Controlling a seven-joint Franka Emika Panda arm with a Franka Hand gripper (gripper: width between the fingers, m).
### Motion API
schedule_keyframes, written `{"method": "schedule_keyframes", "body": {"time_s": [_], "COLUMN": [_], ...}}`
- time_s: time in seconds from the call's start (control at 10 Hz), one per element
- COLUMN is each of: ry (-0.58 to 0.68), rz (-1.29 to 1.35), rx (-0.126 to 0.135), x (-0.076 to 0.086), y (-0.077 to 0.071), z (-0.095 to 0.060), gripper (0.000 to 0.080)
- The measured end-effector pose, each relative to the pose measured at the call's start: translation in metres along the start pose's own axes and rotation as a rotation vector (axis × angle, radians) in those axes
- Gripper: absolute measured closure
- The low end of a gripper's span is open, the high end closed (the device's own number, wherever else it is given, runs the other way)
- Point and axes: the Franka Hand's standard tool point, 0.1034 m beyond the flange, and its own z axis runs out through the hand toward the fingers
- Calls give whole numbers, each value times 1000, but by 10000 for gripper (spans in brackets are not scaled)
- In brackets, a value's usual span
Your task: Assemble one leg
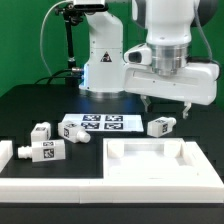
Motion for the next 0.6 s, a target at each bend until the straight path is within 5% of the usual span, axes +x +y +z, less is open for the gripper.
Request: {"method": "schedule_keyframes", "body": {"time_s": [0.3,0.6], "ry": [-36,-364], "rz": [-68,-26], "rx": [-3,44], "x": [0,16], "y": [5,27], "z": [2,5], "gripper": [151,151]}}
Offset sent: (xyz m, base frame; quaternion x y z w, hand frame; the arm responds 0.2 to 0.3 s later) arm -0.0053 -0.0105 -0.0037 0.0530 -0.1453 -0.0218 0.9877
